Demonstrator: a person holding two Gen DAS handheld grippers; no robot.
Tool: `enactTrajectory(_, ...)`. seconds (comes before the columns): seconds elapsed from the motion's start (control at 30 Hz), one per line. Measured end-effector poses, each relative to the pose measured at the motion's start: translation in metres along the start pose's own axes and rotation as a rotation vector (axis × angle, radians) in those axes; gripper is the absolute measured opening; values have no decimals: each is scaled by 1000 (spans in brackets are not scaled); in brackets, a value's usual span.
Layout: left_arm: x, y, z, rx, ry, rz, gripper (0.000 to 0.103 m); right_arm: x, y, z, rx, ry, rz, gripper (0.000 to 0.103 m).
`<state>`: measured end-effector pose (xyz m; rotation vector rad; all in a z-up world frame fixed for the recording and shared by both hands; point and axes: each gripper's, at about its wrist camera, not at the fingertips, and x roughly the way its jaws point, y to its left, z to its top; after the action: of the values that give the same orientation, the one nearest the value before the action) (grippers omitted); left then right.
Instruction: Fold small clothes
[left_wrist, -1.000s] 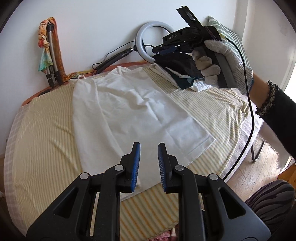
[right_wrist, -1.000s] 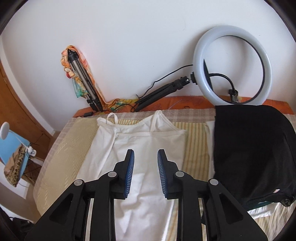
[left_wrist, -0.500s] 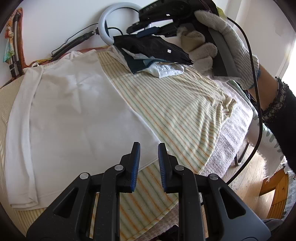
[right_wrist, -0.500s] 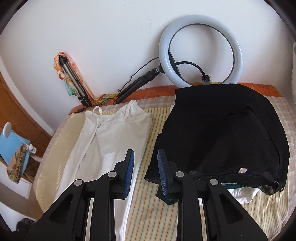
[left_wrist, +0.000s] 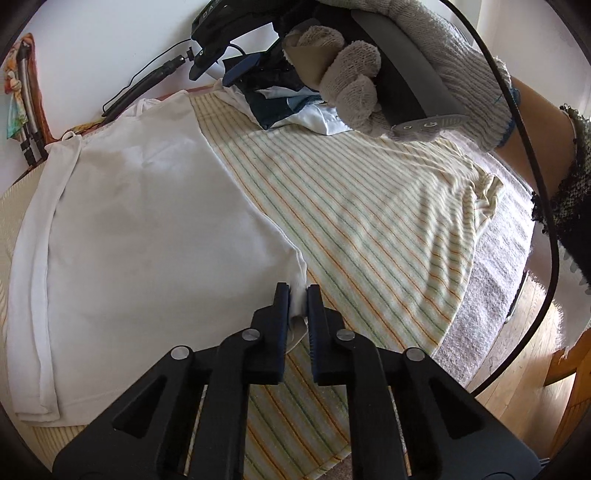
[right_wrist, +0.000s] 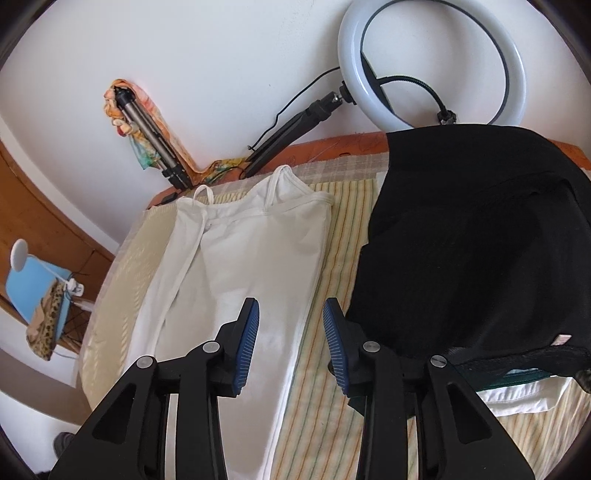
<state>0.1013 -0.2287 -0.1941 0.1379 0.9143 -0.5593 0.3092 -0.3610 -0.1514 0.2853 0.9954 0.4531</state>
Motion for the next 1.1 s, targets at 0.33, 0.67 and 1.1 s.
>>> enactTrajectory(0.33, -32, 32, 2, -183, -83, -85, 5, 51, 4, 25, 76, 44, -89, 45)
enactTrajectory(0.67, -36, 42, -2, -249, -110, -109, 5, 92, -8, 53, 162, 34, -194, 45)
enactTrajectory(1.1, -42, 61, -18, -352, -112, -151, 4, 90, 4, 67, 128, -42, -197, 2)
